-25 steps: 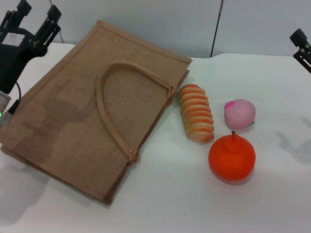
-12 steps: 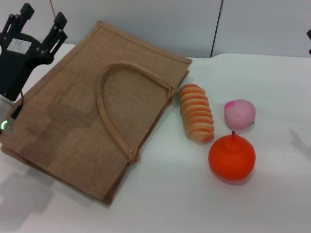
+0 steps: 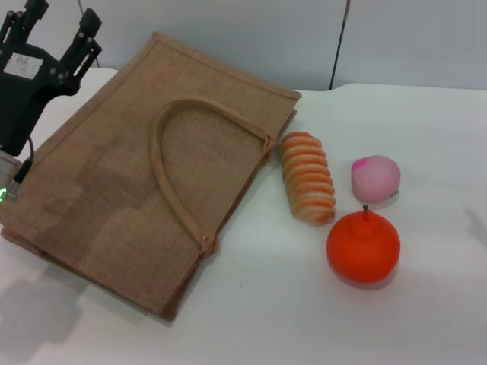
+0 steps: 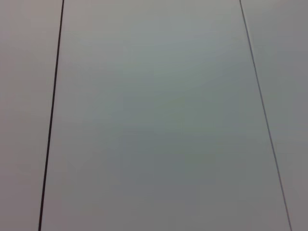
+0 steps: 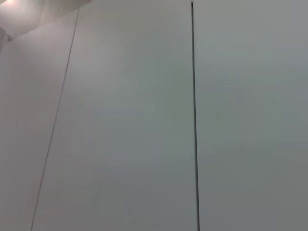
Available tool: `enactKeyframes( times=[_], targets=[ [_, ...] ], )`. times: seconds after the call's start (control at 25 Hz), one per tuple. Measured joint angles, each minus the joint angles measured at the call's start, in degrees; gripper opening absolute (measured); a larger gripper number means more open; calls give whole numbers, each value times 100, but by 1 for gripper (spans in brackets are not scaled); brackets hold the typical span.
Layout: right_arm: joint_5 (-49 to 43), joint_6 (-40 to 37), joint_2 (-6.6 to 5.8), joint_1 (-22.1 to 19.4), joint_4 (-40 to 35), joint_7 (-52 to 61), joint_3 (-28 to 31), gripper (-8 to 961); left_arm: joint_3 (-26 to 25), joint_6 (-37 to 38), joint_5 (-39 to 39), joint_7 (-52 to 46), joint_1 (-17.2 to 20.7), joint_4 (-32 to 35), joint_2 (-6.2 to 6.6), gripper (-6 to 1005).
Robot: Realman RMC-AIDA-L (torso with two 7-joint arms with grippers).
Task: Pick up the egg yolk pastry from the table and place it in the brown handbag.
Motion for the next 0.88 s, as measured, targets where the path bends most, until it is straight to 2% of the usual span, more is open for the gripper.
enactKeyframes(
  times=[0.88],
  targets=[
    [80, -12, 0, -85, -2, 10, 0, 856, 21, -64, 17, 13, -12, 19, 12, 802]
  ],
)
